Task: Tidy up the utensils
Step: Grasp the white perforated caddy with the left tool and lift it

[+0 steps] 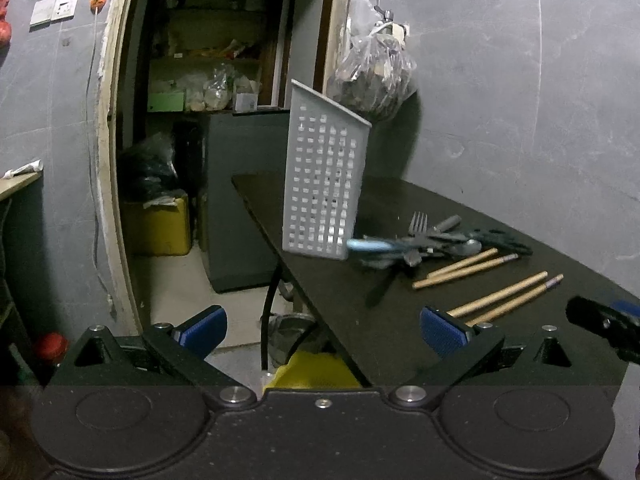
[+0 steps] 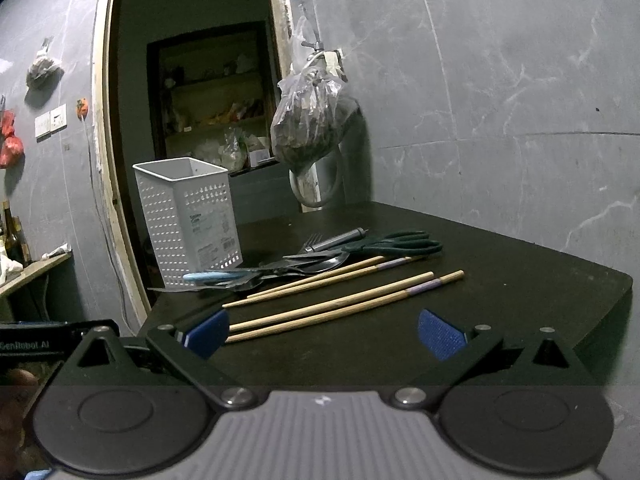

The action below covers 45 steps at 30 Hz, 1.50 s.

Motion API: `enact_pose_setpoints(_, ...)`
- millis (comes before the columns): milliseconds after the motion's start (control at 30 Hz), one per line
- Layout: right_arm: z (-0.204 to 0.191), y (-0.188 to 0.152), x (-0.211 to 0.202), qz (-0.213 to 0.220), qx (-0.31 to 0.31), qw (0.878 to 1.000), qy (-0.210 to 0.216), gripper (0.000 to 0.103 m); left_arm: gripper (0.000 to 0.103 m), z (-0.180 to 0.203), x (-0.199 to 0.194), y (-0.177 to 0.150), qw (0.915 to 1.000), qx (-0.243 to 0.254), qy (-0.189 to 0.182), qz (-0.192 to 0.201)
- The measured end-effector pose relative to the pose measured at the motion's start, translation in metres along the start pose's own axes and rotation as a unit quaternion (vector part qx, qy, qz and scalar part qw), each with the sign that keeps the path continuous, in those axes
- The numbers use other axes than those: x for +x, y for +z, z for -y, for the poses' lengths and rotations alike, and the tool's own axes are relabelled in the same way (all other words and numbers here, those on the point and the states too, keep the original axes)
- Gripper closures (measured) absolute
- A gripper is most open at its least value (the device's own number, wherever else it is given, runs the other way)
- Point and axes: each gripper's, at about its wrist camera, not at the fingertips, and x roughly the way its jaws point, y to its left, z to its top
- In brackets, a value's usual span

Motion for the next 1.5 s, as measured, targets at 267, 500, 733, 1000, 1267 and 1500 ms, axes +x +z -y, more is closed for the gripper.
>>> enact_pose_setpoints(267,0.018,0.011,0.010,0.003,0.012,1.000,-0.004,0.000,0.001,-0.006,0.030,0.032,0.9998,0.014,-0.006,0.013)
enact_pose_setpoints(500,0.029,0.018,0.029,-0.012,0.013,1.000,-0.007,0.000,0.001,-0.005,0.076,0.065,0.9993,0.033,0.003,0.014)
enact_pose_setpoints(733,0.032,0.025,0.048,-0.023,0.006,1.000,-0.020,0.000,0.001,0.000,0.117,0.087,0.9991,0.037,-0.007,0.019)
enact_pose_setpoints(1000,0.030,0.032,0.066,-0.042,-0.017,0.999,-0.028,0.000,0.001,-0.002,0.150,0.092,0.9992,0.031,-0.020,0.015)
enact_pose_setpoints(1267,0.015,0.043,0.078,-0.054,-0.074,0.995,-0.029,0.000,0.012,-0.004,0.163,0.098,0.9980,0.034,-0.050,0.019)
enact_pose_setpoints(1500,-0.016,0.047,0.089,-0.059,-0.168,0.984,0.000,0.000,0.026,0.002,0.164,0.099,0.9979,0.032,-0.053,0.021)
